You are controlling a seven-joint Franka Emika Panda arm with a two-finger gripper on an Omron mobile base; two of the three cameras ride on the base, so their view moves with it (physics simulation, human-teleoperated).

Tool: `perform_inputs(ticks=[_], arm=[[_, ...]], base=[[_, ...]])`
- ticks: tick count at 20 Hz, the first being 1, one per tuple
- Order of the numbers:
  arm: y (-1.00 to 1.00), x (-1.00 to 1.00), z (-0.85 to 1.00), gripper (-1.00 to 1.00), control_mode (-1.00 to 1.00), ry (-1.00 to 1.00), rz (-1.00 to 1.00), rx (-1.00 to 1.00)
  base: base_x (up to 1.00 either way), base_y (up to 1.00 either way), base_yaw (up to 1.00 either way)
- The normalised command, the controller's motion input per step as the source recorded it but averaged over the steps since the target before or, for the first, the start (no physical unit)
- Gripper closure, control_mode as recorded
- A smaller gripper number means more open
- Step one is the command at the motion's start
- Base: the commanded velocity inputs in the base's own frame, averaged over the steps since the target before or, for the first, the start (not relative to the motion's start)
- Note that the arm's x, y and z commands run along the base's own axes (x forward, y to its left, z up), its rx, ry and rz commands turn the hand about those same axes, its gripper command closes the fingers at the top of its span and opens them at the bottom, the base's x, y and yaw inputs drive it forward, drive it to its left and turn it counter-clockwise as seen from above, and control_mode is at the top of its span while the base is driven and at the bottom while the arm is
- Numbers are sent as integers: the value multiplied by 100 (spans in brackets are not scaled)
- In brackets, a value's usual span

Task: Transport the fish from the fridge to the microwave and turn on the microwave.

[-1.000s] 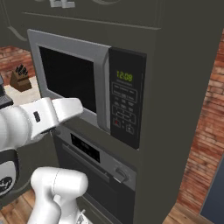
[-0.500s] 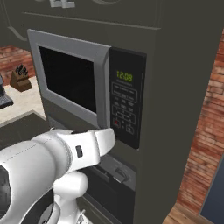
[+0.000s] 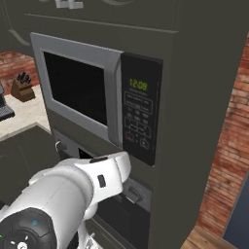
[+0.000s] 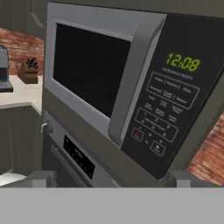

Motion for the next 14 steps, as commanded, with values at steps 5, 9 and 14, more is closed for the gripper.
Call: perform_inputs(ticks=[5,9,14], arm=[[8,0,-21,100,-100,-1,13,-2],[0,-5,-22,100,-100,-6,10,0],[0,0,-30,100,-100,-7,7,0]], base=[[0,0,0],[0,0,0],[0,0,0]])
